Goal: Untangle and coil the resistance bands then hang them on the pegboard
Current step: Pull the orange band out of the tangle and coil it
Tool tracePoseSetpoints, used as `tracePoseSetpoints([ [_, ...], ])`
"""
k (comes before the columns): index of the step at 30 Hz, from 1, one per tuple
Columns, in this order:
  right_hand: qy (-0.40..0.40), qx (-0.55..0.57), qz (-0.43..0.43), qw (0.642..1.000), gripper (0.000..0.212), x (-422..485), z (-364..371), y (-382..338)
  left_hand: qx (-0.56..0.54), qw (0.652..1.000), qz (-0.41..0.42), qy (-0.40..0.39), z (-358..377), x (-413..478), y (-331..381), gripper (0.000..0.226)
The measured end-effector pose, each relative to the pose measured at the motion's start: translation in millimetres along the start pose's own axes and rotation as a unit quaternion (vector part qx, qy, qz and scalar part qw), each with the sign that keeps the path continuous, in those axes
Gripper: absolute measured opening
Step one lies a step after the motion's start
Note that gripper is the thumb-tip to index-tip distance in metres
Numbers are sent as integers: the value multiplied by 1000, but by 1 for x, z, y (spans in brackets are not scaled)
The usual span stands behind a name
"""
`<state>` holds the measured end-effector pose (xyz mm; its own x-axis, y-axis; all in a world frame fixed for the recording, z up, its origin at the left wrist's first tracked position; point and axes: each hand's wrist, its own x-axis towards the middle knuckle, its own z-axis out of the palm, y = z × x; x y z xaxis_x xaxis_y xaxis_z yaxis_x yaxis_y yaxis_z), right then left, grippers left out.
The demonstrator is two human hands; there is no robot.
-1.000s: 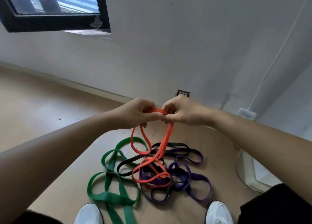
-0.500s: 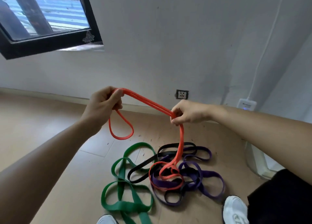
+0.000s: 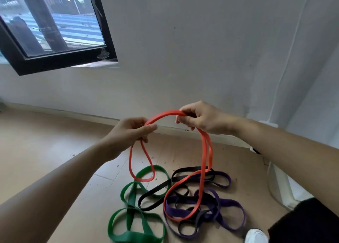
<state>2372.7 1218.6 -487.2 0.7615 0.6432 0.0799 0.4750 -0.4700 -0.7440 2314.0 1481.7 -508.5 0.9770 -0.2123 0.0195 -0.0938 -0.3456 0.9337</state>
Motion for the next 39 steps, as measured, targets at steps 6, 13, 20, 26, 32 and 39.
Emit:
tracePoseSetpoints([
  [6,-33,-76,-16,996,14,1,18,-12,14,999,4,-53,26,3,22,44],
  [13,-62,-43,18,997,4,1,21,8,29,999,36,7,35,4,27,23],
  [20,-92,-44,78,992,1,7,21,46,-56,990,68,109,11,2,27,31],
  [26,-50,-14,77,996,6,7,3,46,-123,976,47,173,-5,3,28,31],
  [32,84,-89,31,992,8,3,-16,24,-104,973,4,207,-20,1,12,27],
  [39,196,-34,-70,977,9,-4,-47,-7,-114,971,-1,212,-23,5,9,30],
])
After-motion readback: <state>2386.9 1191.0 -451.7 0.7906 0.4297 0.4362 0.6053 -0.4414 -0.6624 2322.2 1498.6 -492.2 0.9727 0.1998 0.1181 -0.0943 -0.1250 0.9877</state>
